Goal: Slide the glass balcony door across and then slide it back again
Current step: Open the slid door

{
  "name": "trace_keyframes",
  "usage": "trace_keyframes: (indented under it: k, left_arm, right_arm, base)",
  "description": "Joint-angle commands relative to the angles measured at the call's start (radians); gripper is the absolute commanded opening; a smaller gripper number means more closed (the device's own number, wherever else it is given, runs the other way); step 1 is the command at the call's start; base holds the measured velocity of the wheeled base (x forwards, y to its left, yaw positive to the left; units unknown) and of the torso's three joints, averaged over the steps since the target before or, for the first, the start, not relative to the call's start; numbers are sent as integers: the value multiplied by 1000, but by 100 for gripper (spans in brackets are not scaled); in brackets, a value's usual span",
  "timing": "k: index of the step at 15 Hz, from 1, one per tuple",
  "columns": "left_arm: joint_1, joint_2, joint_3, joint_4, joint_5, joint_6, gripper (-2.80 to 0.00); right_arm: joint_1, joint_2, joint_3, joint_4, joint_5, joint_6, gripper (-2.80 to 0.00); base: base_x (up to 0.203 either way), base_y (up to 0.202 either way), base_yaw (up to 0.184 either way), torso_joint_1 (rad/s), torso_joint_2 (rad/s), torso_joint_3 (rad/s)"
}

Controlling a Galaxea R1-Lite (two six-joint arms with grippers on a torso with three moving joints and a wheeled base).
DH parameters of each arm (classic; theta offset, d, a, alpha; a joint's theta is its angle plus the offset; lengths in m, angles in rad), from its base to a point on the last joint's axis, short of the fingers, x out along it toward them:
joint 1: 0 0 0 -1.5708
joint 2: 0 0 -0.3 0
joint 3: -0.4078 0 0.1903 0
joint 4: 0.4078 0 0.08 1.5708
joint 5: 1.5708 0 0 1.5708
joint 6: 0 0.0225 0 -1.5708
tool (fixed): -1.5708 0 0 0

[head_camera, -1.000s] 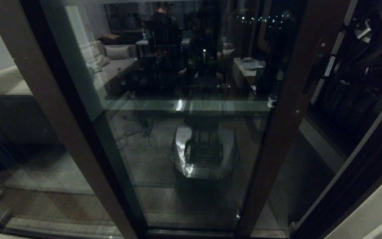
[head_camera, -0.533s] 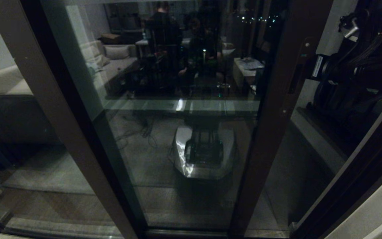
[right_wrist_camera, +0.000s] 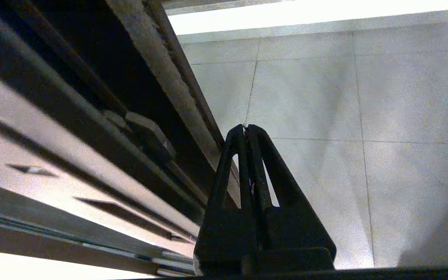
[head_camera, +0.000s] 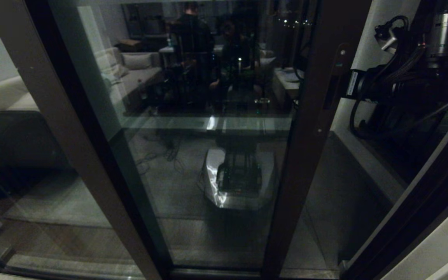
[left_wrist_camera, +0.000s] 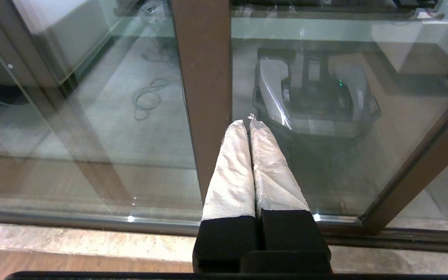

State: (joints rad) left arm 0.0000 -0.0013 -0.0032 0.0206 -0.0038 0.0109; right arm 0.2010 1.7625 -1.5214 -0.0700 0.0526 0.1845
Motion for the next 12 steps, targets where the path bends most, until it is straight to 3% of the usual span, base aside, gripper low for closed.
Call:
trace_keyframes:
  k: [1,12]
  left_arm:
    - [0,0,0,0,-1,0,-280]
    - [0,0,0,0,1,0,-280]
  right_arm:
    - [28,24,-17,-2,-6,1,-280]
    - [136,44,-23,-4,-40,1,-280]
  base:
    - [0,0,0,0,0,0]
    - [0,0,0,0,0,0]
